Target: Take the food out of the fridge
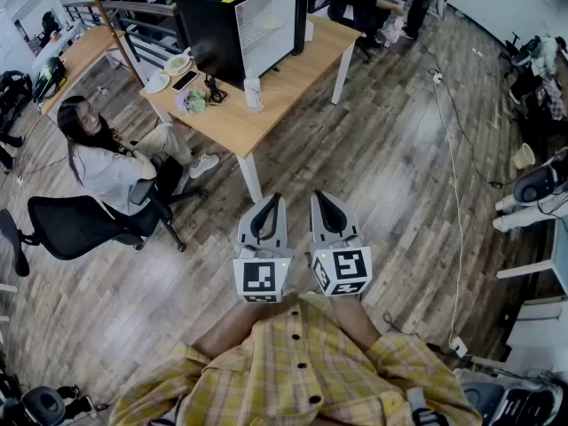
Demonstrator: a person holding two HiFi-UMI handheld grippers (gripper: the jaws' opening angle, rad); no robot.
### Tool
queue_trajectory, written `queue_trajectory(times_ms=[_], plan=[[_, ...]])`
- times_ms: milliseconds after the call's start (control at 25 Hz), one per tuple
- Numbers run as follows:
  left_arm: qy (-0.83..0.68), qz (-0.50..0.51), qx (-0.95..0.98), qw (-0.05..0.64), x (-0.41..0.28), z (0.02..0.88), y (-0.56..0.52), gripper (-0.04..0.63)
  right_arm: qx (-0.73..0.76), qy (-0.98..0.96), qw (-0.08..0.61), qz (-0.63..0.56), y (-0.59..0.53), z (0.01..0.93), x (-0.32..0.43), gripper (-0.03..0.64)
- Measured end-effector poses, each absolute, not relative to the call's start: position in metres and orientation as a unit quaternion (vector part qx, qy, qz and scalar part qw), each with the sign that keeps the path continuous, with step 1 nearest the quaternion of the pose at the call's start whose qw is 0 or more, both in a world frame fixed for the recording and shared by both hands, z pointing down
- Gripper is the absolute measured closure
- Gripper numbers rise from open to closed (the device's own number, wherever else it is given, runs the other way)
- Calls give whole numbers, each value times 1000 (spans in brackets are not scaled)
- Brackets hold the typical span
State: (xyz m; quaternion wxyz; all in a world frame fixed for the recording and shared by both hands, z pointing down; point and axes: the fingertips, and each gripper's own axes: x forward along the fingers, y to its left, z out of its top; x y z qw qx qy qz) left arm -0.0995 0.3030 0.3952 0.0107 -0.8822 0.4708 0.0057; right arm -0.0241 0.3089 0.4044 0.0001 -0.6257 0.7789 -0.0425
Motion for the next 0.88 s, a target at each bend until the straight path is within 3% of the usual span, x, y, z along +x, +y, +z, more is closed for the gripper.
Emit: queue_trajectory(times_ms=[880], plan=[[482,3,-875,41,-36,391,341,588,-597,802,-6,7,349,395,30,609]])
